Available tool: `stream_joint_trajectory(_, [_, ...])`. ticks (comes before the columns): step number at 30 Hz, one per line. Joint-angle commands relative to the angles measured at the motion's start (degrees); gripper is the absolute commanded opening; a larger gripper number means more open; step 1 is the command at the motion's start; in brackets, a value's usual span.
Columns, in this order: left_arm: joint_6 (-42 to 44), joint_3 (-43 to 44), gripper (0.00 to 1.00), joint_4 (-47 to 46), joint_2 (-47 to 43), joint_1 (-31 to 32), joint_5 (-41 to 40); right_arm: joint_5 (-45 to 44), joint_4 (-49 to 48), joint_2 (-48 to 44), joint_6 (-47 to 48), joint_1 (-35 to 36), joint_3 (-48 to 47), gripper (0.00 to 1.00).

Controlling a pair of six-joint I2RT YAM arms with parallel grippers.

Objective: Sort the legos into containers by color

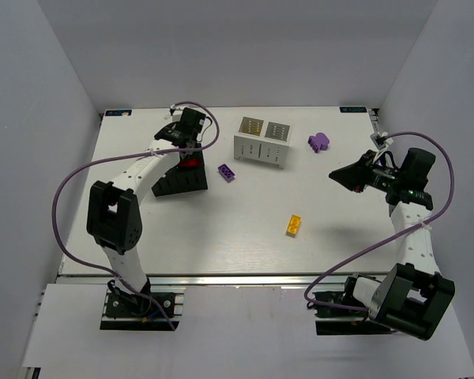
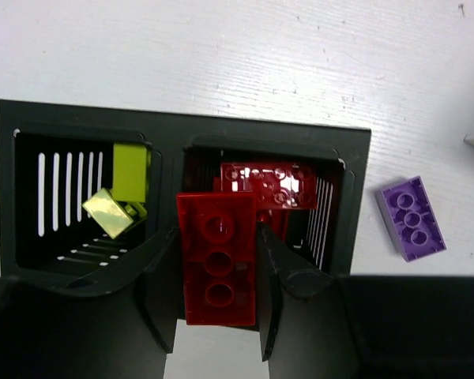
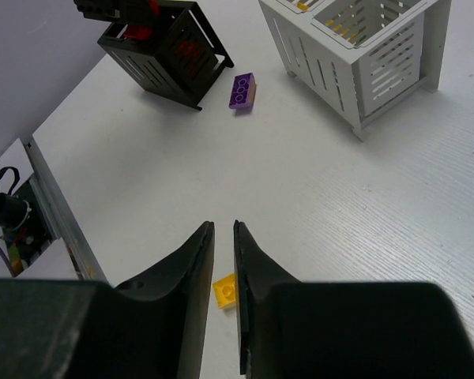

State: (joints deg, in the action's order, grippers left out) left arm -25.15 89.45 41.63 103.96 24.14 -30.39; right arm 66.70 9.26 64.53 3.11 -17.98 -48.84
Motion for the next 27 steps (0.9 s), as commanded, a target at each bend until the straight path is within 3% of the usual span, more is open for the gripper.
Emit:
stream_joint_trajectory(1, [1.4, 1.9, 0.36, -2.7, -1.9, -1.5, 2.0, 1.8, 0.0, 0.6, 1.3, 0.1, 0.4, 0.24])
stream_joint_trajectory(3, [1.7, 2.0, 0.42, -2.7, -1.7, -1.6, 3.2, 1.9, 0.1, 0.7, 1.5, 0.0, 0.4, 0.26])
stream_joint_trajectory(5, [1.9, 2.1, 0.51, -2.6, -1.6, -2.1, 4.2, 2.3, 0.3, 0.7, 2.0, 0.0, 0.4, 0.34])
stream_joint_trajectory(6, [2.3, 2.0, 0.6, -2.7, -1.7, -2.1, 4.5, 2.6, 0.5, 0.6, 2.2, 0.0, 0.4, 0.43])
stream_joint_trajectory(9, [2.6, 1.8, 0.71, -3.0, -2.3, -2.1, 5.9, 3.9, 1.3, 0.7, 3.6, 0.1, 0.2, 0.53])
stream_joint_trajectory(12, [2.8, 1.9, 0.75, -3.6, -3.1, -2.1, 6.7, 9.1, 4.0, 1.0, 7.6, 0.1, 0.0, 0.63])
stream_joint_trajectory(15, [3.0, 3.2, 0.75, -3.0, -4.4, -2.1, 7.8, 14.8, 9.1, 1.6, 15.5, 0.4, -0.7, 0.65])
stream_joint_trajectory(19, [3.2, 2.4, 0.67, -5.7, -10.6, -0.9, 14.7, 15.8, 23.1, 2.9, 34.5, 1.5, -3.0, 0.65])
stream_joint_trajectory(20, [3.8, -1.3, 0.54, -7.9, -12.8, -0.9, 18.0, 15.4, 29.1, 3.4, 42.9, 2.5, -3.5, 0.64])
stream_joint_trajectory(23, [5.4, -9.5, 0.14, -18.5, -22.6, -0.4, 35.5, 10.1, 31.3, 5.5, 46.0, 4.6, -4.9, 0.61])
stream_joint_trajectory(25, [5.0, -17.7, 0.11, -25.1, -27.9, -0.4, 43.0, 7.1, 30.4, 6.1, 45.1, 6.8, -5.4, 0.54])
stream_joint_trajectory(27, [5.1, -25.3, 0.26, -28.7, -30.2, -0.4, 53.6, 2.8, 29.2, 6.1, 45.3, 9.7, -5.5, 0.51])
